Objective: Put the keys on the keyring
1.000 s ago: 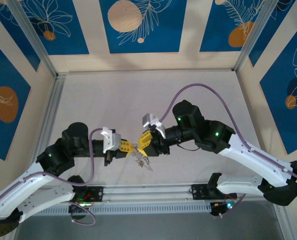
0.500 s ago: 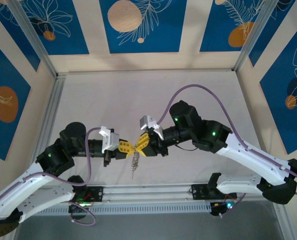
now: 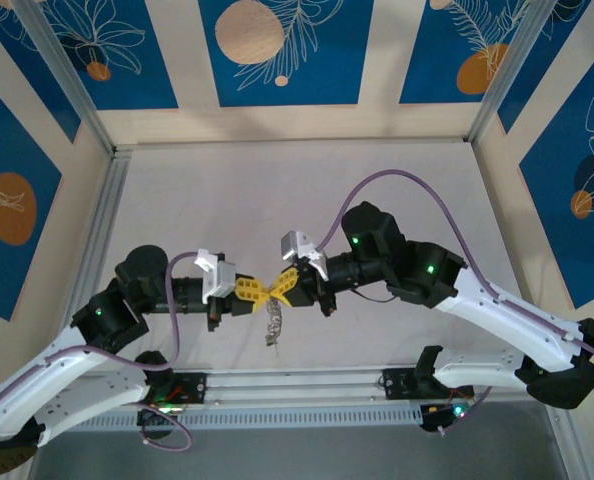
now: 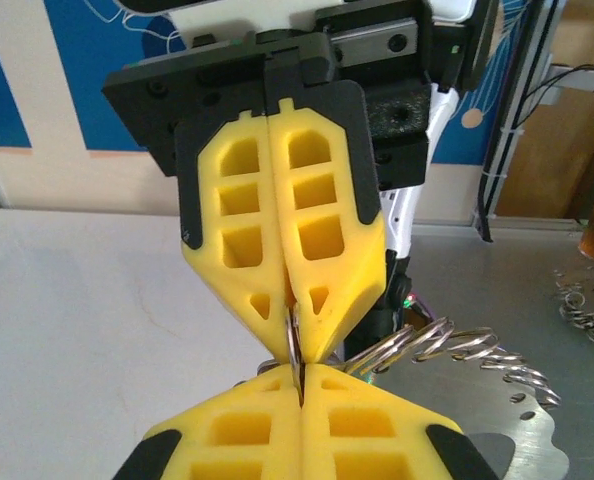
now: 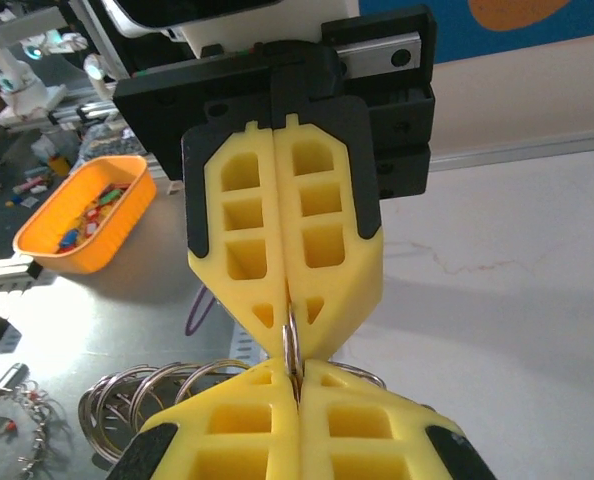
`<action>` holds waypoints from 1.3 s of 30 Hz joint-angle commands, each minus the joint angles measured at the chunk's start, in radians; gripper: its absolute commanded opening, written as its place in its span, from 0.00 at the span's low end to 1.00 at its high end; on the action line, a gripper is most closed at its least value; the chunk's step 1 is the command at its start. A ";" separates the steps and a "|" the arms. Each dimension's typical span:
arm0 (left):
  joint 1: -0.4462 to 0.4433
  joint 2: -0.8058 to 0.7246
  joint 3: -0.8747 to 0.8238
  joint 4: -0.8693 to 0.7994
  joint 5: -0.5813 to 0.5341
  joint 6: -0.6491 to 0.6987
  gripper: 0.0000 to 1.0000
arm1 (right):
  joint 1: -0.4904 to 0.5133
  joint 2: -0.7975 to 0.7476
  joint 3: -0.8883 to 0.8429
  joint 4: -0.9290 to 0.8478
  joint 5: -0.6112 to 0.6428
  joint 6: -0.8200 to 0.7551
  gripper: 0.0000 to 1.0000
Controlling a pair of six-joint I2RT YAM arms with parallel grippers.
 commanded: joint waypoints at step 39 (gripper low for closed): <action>-0.010 0.143 0.149 -0.277 -0.164 0.219 0.00 | 0.090 0.214 0.320 -0.371 0.211 -0.195 0.00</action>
